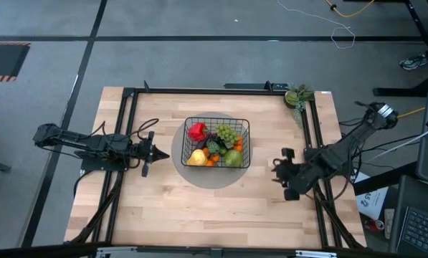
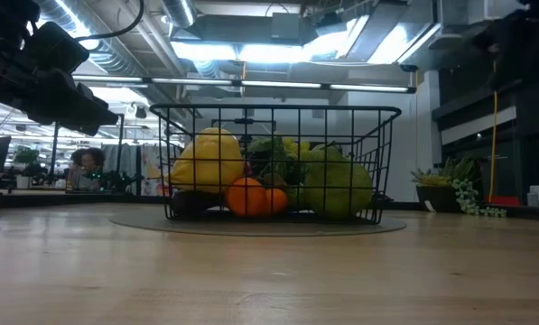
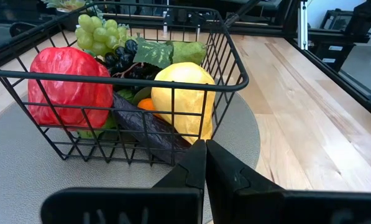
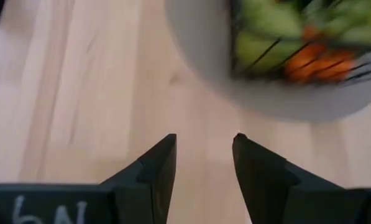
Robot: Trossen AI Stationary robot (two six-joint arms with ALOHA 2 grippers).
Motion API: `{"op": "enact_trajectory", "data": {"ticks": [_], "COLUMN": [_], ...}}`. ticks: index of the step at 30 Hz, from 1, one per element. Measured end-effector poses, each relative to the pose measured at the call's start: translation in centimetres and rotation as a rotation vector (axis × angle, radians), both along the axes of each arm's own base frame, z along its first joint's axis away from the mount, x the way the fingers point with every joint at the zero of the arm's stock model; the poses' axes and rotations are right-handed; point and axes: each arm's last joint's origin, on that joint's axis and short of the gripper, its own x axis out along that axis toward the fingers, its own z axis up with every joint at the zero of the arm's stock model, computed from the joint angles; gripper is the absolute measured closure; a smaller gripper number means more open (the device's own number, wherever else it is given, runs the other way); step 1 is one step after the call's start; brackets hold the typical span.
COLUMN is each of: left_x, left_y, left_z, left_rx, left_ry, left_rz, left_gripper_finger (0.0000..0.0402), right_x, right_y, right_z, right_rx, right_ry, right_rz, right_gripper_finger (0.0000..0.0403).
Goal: Build produce basket
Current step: Return to Home Position
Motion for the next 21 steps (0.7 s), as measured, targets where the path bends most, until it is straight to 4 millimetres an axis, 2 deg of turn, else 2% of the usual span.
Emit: {"op": "enact_trajectory", "data": {"ticks": [3, 6, 10, 17, 21], "left_x": [0.0, 0.0, 0.0, 0.0, 0.0], "left_y": [0.0, 0.0, 0.0, 0.0, 0.0], "left_z": [0.0, 0.0, 0.0, 0.0, 0.0], "left_rx": [0.0, 0.0, 0.0, 0.0, 0.0], "left_ry": [0.0, 0.0, 0.0, 0.0, 0.0], "left_rz": [0.0, 0.0, 0.0, 0.0, 0.0], "left_gripper_finger": [0.0401, 0.0401, 0.0401, 0.0401, 0.0401], "right_x": [-0.8, -1.6, -1.8, -2.0, -2.8], "right_y": [-1.0, -1.8, -2.6, -4.0, -5.3], "right_z": [-1.2, -3.5, -5.7, -6.8, -7.9], "right_rx": [-0.011, -0.012, -0.027, -0.156, -0.137], "right_ry": [-0.133, -0.219, -0.341, -0.536, -0.571], "right_rz": [-0.057, -0.094, -0.068, 0.061, 0.07], "right_gripper_finger": [0.0244, 0.0244, 0.0244, 0.0244, 0.0244]}}
